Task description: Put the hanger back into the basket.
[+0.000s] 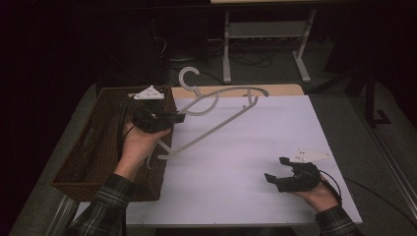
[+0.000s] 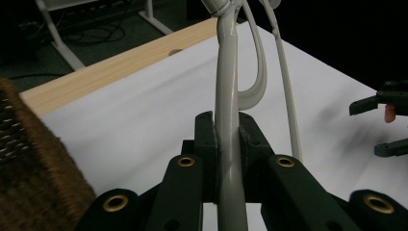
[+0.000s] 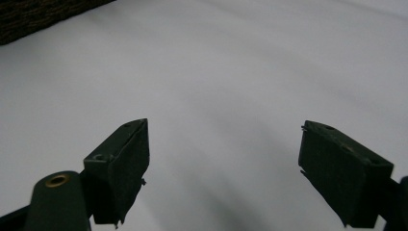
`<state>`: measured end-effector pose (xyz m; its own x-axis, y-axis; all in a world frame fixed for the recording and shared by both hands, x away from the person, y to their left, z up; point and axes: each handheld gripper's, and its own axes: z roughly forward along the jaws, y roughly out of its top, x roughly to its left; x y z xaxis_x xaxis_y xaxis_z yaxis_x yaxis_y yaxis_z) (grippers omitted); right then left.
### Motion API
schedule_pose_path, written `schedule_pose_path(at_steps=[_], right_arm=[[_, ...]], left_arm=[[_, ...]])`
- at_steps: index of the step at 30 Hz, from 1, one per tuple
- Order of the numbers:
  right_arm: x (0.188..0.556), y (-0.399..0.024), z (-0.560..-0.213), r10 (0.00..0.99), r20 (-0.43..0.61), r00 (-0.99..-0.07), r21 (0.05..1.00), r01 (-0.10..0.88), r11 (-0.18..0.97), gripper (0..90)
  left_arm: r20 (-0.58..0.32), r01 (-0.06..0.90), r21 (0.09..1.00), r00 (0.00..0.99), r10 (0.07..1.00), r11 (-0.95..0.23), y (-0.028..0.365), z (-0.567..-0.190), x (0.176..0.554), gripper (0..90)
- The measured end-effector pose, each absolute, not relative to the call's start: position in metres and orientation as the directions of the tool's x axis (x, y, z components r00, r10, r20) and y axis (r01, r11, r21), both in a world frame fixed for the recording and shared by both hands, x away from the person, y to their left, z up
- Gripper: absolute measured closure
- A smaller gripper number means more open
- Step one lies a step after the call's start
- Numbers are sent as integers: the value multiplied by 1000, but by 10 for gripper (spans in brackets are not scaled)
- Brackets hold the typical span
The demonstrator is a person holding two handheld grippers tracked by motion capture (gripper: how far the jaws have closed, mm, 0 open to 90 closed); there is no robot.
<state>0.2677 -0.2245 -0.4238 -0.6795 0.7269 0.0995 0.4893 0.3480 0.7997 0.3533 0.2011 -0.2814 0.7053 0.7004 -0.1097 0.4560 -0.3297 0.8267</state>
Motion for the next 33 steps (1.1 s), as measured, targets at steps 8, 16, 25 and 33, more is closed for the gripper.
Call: schedule_pose_path(at_steps=[8, 16, 25, 33], right_arm=[[268, -225, -424, 729, 96, -678, 799, 489, 350, 170], [266, -225, -421, 733, 75, -676, 813, 468, 348, 125], [259, -230, -411, 735, 41, -677, 842, 420, 340, 0], [259, -229, -415, 750, 32, -661, 831, 435, 348, 0]], left_arm=[[-82, 457, 834, 657, 750, -309, 244, -273, 345, 818], [-57, 459, 838, 610, 790, -294, 282, -263, 336, 818], [-57, 473, 843, 553, 831, -257, 323, -263, 331, 818], [-66, 476, 850, 520, 852, -225, 359, -268, 332, 818]])
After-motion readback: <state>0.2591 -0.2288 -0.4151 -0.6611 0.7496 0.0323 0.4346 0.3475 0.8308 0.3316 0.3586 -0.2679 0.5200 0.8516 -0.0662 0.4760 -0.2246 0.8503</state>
